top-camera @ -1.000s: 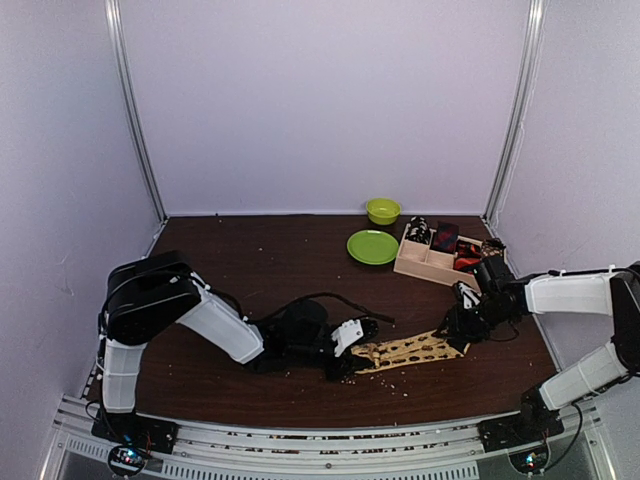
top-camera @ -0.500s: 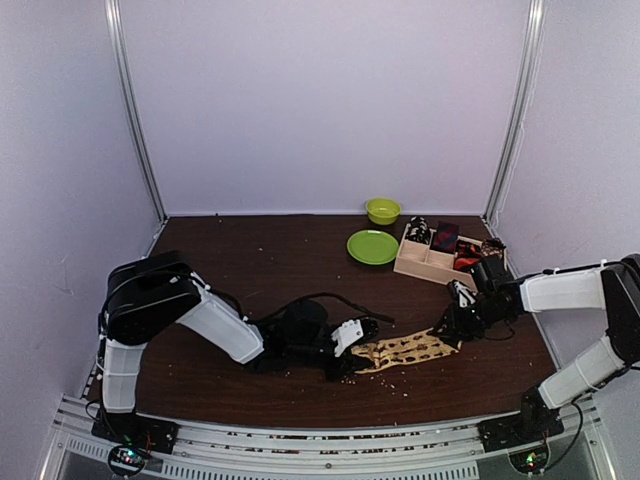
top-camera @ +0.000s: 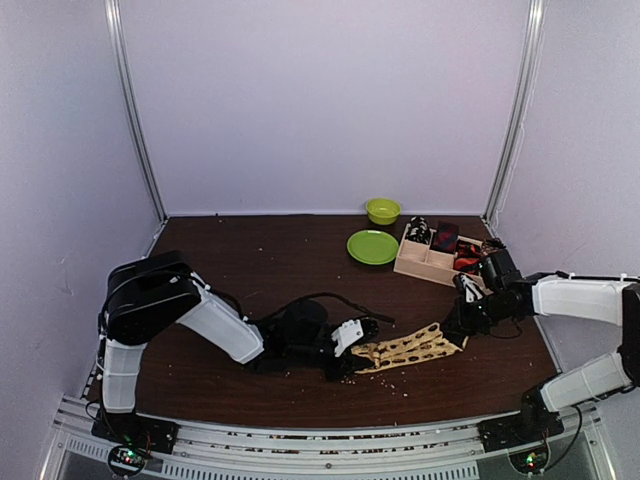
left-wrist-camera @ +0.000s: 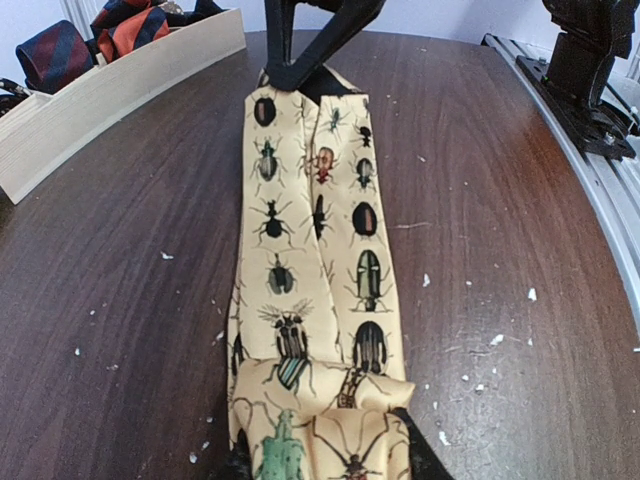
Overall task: Roll the ties
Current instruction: Roll the tie at the center of the board.
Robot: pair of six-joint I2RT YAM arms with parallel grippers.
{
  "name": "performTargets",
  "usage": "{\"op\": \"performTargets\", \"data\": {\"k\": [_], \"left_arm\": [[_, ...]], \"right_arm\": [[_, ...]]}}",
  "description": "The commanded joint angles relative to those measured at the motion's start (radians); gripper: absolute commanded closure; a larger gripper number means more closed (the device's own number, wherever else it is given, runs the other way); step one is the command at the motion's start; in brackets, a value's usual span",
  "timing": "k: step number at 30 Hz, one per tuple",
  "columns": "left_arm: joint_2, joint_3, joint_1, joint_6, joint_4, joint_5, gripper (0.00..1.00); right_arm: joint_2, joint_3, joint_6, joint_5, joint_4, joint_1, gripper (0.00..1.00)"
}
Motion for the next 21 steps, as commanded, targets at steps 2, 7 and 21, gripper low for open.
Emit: {"op": "performTargets", "data": {"k": [2, 7, 21], "left_arm": [[0.026, -0.007, -0.003, 0.017, -0.134, -0.017, 0.72], [0.026, -0.008, -0.003, 0.017, -0.134, -0.016, 0.72], [0.023, -0.012, -0.003, 0.016, -0.133, -0.021, 0.72]], "right_arm": [[-0.104, 0.031, 0.015, 0.042, -0.09, -0.005, 1.0], [-0.063, 0.036, 0.003, 0.044, -0.109, -0.007, 1.0], [-0.062, 0.008, 0.035, 0.091, -0.138, -0.018, 0.96]]}}
